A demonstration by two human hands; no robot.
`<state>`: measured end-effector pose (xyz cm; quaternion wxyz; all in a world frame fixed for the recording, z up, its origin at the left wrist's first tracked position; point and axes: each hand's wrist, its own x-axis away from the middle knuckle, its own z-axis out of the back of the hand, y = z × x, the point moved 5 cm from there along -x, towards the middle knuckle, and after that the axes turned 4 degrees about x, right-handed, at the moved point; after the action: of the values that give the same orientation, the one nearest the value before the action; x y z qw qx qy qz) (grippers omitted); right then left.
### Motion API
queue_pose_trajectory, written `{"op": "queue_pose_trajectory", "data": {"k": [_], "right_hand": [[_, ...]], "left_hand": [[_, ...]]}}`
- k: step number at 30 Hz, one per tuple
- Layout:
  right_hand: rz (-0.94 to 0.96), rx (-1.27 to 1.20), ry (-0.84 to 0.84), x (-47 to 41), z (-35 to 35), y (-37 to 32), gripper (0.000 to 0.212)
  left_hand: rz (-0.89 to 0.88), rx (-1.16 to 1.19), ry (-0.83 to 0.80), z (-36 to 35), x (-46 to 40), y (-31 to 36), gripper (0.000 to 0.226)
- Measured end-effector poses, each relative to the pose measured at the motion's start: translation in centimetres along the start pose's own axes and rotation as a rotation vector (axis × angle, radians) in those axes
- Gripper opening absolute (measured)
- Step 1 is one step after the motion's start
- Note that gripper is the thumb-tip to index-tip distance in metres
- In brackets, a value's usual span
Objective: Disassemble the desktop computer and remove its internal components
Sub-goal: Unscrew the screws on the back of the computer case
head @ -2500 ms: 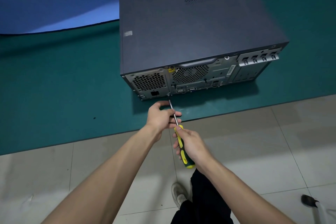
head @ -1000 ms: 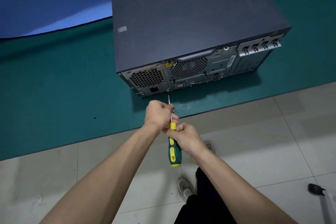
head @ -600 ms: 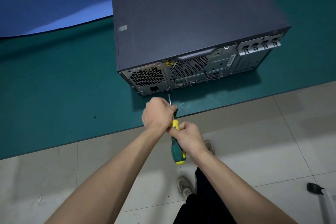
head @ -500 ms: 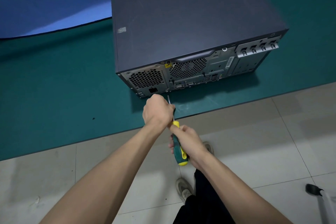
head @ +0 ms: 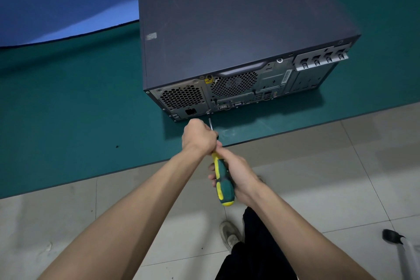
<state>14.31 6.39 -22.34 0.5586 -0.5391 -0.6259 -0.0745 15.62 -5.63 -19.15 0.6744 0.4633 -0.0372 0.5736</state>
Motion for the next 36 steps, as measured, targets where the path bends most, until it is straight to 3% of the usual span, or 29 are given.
{"op": "queue_pose_trajectory", "data": {"k": [4, 9, 15, 20, 22, 27, 33, 36], "right_hand": [[-0.018, 0.024, -0.140, 0.2, -0.5, -0.2, 0.026], [0.095, 0.152, 0.028, 0.0, -0.2, -0.4, 0.026], [-0.126, -0.003, -0.324, 0.8, -1.1, -0.7, 0.030], [0.007, 0.138, -0.148, 0.0, -0.5, -0.8, 0.015], [0.002, 0.143, -0.122, -0.1, -0.3, -0.4, 0.020], [-0.143, 0.079, -0.332, 0.6, -0.3, -0.5, 0.031], [0.018, 0.154, -0.135, 0.0, 0.0, -0.3, 0.015], [-0.033, 0.115, -0.184, 0.1, 0.0, 0.0, 0.021]], "left_hand": [[0.085, 0.199, -0.073, -0.2, 0.3, -0.5, 0.015], [-0.008, -0.016, 0.017, 0.6, -0.1, -0.1, 0.031], [0.074, 0.166, -0.001, -0.3, -0.1, -0.5, 0.030], [0.004, -0.094, 0.076, 0.5, 0.3, 0.4, 0.037], [0.016, -0.022, 0.034, 0.1, 0.1, 0.3, 0.034], [0.126, 0.309, 0.005, -1.1, 0.0, -0.4, 0.020], [0.068, 0.132, 0.058, -0.1, -0.4, -0.3, 0.025], [0.093, 0.197, 0.020, -0.5, -0.4, -0.3, 0.021]]}}
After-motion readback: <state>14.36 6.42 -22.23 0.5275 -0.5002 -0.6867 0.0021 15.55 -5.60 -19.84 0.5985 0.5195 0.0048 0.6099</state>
